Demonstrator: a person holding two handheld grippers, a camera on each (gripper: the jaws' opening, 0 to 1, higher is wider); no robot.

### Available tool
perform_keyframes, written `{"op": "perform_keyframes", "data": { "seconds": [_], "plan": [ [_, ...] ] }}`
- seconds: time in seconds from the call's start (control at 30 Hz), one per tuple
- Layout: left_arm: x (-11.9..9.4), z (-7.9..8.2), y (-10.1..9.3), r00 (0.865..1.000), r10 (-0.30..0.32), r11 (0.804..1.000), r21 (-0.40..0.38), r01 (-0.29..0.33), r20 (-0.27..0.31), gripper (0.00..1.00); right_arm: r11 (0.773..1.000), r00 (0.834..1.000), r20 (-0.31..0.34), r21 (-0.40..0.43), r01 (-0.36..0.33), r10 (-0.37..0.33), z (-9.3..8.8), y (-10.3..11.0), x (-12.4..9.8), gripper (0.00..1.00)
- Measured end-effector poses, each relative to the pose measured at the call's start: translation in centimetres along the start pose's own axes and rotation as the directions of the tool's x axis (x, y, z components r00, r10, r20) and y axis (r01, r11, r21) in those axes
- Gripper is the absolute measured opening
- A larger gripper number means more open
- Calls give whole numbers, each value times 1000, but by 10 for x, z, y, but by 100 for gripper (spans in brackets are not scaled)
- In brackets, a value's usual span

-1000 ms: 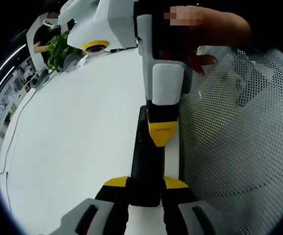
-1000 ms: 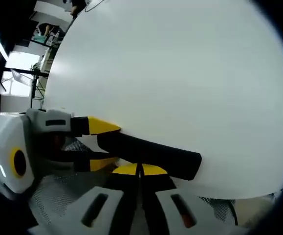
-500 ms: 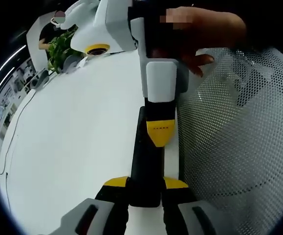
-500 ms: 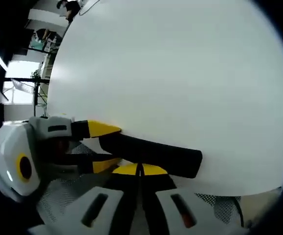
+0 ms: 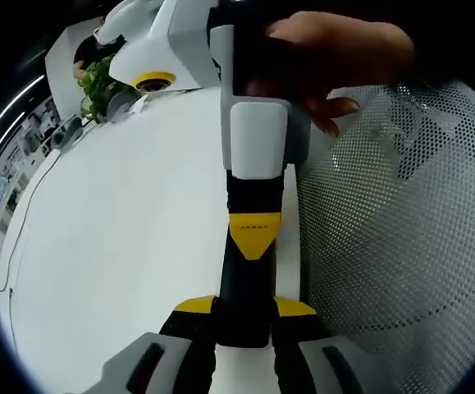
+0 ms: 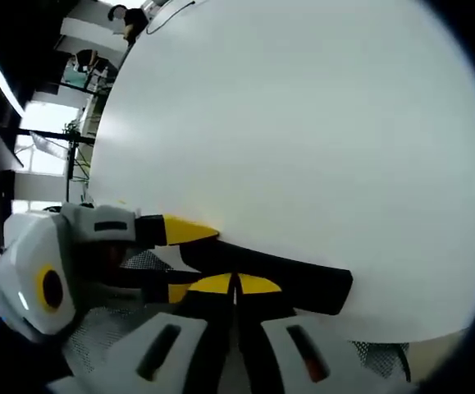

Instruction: Press the specified remote control buttons in sequence, fully releasing each button before pressing the next.

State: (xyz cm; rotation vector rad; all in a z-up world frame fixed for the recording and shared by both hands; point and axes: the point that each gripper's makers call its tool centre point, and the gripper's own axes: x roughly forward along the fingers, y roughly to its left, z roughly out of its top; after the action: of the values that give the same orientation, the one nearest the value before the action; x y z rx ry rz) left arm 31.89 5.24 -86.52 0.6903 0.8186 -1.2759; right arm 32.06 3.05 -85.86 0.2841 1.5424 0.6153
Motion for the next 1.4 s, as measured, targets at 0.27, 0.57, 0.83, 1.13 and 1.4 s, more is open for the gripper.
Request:
{"op": "perform_keyframes", "data": {
  "seconds": [0.27, 0.57, 0.83, 1.13, 1.4],
  "plan": [
    [0, 0, -1, 1000, 0, 1000, 1, 0, -1, 25, 1000, 1000, 8, -9, 13, -13, 0, 0, 1, 0],
    [0, -1, 0, 1000, -4, 1000, 0, 4, 6, 25, 999, 999, 18, 41, 27, -28, 1, 1, 1, 0],
    [0, 0, 1, 1000, 0, 1000, -5, 0, 0, 25, 998, 999, 29, 61, 34, -36, 2, 0, 0, 0],
    [0, 0, 3, 1000, 1, 1000, -10, -1, 5, 25, 998, 999, 24, 51, 38, -39, 4, 1, -1, 0],
    [0, 1, 3, 1000, 2, 1000, -11, -2, 8, 25, 999, 999, 41, 54, 4, -6, 7, 4, 1, 0]
  ]
}}
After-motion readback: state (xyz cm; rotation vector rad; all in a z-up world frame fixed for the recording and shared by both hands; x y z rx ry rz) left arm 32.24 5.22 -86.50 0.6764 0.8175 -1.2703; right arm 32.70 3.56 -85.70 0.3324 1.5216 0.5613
